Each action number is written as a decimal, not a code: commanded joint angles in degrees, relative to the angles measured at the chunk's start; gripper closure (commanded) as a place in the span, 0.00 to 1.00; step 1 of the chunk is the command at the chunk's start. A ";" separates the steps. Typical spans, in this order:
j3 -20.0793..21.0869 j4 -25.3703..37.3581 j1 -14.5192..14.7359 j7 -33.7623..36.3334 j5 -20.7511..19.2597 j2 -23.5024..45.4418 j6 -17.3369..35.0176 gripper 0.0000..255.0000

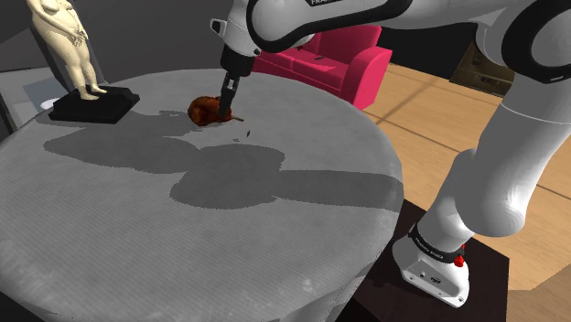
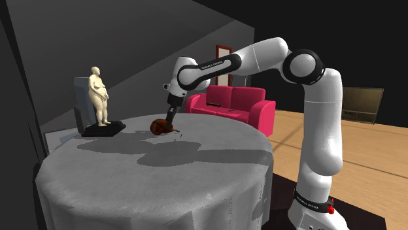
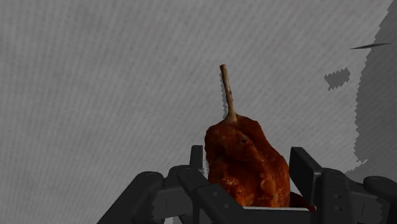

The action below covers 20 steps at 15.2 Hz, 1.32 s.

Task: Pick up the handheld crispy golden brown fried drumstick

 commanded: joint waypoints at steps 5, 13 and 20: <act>0.02 1.16 0.04 0.18 -0.05 -0.18 -1.52 1.00; -0.02 6.94 0.01 0.73 -0.31 -0.48 -7.57 1.00; -0.03 11.22 0.02 1.11 -0.51 -0.23 -11.59 1.00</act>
